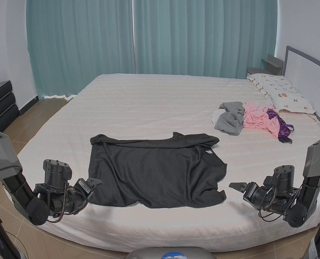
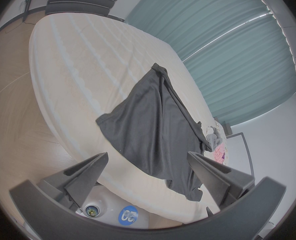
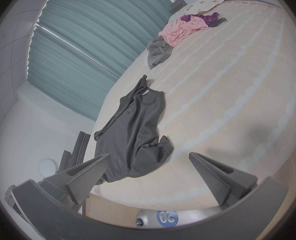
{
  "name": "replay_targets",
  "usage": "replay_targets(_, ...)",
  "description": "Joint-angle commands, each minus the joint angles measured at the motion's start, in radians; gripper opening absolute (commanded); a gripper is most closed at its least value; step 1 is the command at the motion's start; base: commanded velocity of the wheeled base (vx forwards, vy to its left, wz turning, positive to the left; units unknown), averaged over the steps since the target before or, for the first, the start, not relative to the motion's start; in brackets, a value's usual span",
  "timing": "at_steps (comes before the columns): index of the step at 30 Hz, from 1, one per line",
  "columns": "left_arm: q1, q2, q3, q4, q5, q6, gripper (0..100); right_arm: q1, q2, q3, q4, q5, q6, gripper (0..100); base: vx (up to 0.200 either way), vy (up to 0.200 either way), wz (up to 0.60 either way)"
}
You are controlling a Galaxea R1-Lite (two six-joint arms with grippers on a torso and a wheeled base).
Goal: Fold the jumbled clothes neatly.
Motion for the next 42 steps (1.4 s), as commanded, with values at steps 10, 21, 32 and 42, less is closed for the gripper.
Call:
replay_targets(10, 0.014, 0.186, -0.001, -0.032, 0.083, 0.016, 100, -0.002, 0.04, 0.001, -0.019, 0.002, 0.001, 100, 0.0, 0.0, 0.0)
replay_targets(21, 0.089, 0.258, -0.015, -0.147, 0.105, 0.017, 100, -0.004, 0.092, 0.018, -0.102, -0.002, -0.002, 100, 0.0, 0.0, 0.0)
replay_targets(32, 0.125, 0.293, -0.02, -0.173, 0.115, 0.017, 0, -0.002, 0.095, 0.018, -0.103, -0.002, 0.0, 100, 0.0, 0.0, 0.0)
replay_targets(42, 0.149, 0.25, 0.051, -0.17, 0.151, 0.105, 0, 0.02, 0.096, -0.012, -0.095, -0.004, -0.006, 100, 0.0, 0.0, 0.0)
